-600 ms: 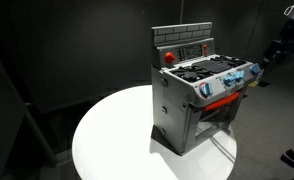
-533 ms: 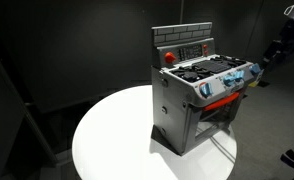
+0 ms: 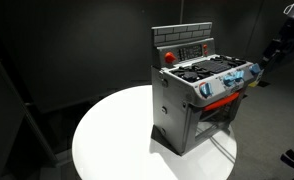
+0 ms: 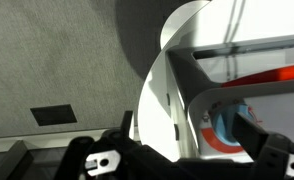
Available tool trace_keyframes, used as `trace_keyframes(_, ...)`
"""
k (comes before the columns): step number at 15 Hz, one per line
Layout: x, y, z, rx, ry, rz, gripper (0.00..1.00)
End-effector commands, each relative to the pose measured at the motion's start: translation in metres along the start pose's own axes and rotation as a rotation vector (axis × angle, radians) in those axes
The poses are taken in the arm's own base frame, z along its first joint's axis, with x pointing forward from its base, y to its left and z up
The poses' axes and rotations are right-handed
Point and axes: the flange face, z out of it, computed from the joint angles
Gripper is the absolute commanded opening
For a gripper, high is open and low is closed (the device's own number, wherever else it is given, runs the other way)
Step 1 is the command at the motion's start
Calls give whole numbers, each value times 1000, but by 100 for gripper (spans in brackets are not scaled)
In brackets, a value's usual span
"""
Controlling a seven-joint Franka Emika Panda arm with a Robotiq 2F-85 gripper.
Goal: Press the top switch on the stove
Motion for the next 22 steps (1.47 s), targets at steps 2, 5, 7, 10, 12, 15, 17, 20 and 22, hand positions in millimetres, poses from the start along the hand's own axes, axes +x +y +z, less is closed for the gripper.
trace_keyframes(2,13,-2,-27,4,69,19,100)
trace_keyframes(5,30,-8,-43,-3,127,29,100)
trace_keyframes(7,44,-16,-52,-3,171,30,100)
trace_keyframes(10,63,-32,-62,-3,224,23,100)
trace_keyframes(12,78,-44,-64,-5,251,21,100)
trace_keyframes(15,98,-60,-63,-3,264,23,100)
trace_keyframes(17,112,-68,-58,-4,260,30,100)
trace_keyframes(20,133,-79,-46,-8,244,49,100)
trace_keyframes(22,145,-82,-37,-14,232,74,100)
